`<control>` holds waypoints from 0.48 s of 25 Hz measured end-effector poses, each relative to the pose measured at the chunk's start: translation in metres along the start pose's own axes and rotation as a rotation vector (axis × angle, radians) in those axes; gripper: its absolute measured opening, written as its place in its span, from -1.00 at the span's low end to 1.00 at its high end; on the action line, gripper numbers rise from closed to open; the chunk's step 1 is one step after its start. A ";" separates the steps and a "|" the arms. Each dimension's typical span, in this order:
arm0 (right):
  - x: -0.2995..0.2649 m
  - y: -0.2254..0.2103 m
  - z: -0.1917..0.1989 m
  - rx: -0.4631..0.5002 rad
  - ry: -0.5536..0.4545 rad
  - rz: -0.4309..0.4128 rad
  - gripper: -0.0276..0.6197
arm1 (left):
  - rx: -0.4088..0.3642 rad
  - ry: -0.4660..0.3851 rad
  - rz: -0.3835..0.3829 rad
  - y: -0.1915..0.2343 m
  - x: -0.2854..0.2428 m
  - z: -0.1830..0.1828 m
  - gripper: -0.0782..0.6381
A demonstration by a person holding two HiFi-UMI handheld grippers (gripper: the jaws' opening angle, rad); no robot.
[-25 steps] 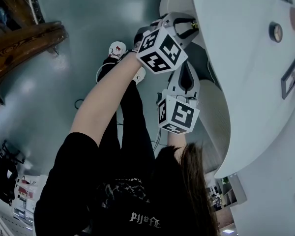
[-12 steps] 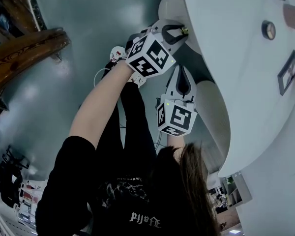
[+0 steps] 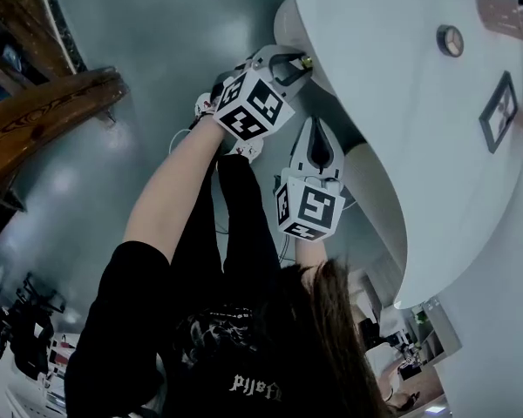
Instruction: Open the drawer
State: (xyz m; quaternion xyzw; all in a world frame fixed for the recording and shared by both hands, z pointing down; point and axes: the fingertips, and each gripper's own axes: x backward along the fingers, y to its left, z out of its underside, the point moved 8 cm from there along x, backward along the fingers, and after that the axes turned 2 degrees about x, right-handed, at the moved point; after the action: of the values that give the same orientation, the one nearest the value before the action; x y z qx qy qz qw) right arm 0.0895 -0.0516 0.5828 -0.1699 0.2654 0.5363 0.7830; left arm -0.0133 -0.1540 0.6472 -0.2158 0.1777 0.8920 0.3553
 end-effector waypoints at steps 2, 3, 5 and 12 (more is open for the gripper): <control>0.004 0.000 -0.006 -0.002 -0.006 -0.003 -0.83 | -0.003 0.023 0.000 -0.001 0.003 0.000 -0.45; 0.007 0.000 -0.008 -0.002 -0.007 -0.004 -0.83 | 0.003 0.032 0.001 -0.002 0.005 0.000 -0.45; 0.011 -0.002 -0.012 -0.010 -0.004 -0.001 -0.83 | 0.016 0.049 0.002 -0.003 0.007 0.000 -0.45; 0.023 0.001 -0.015 -0.066 0.013 0.019 -0.83 | 0.025 0.106 0.010 -0.002 0.013 -0.001 -0.45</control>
State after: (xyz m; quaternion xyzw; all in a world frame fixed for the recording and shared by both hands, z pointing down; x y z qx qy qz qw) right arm 0.0916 -0.0424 0.5575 -0.1968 0.2544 0.5510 0.7700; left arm -0.0202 -0.1461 0.6400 -0.2574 0.2082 0.8789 0.3434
